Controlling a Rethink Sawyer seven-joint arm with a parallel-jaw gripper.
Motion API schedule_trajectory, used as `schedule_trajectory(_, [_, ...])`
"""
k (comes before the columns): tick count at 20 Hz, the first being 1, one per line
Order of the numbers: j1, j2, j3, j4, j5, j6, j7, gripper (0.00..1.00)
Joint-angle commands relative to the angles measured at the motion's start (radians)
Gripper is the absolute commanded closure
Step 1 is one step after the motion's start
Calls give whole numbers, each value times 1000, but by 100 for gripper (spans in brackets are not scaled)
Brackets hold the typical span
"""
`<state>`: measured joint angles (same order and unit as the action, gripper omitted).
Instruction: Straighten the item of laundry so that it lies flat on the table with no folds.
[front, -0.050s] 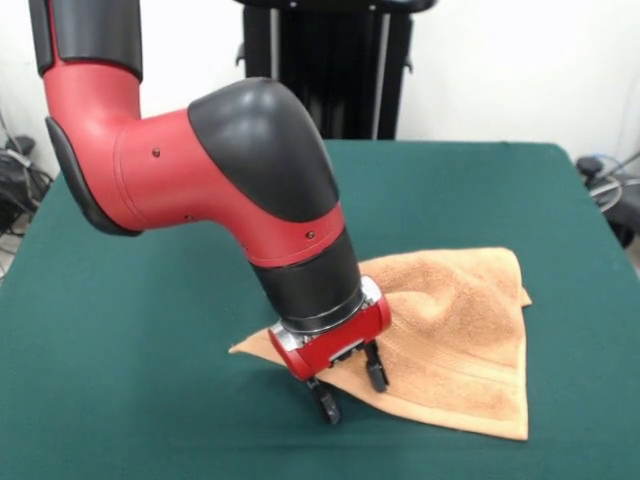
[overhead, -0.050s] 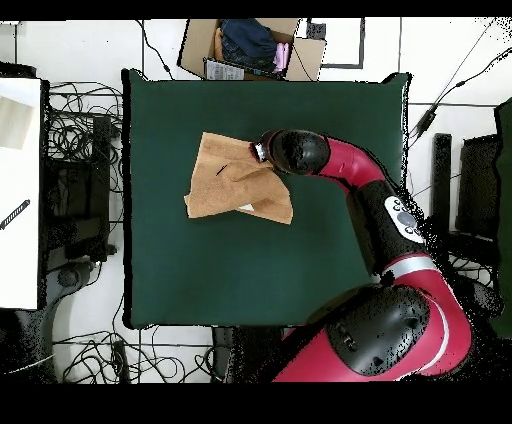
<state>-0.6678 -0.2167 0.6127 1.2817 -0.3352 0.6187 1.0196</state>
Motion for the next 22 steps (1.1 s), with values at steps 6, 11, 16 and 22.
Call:
schedule_trajectory(6, [-33, 38, 52, 29, 52, 110, -13, 0])
schedule_trajectory(11, [-33, 30, 48, 25, 65, 136, -20, 0])
schedule_trajectory(16, [-37, 26, 43, 23, 77, 167, -25, 0])
schedule_trajectory(22, [-34, 29, 44, 21, 74, 164, -22, 0])
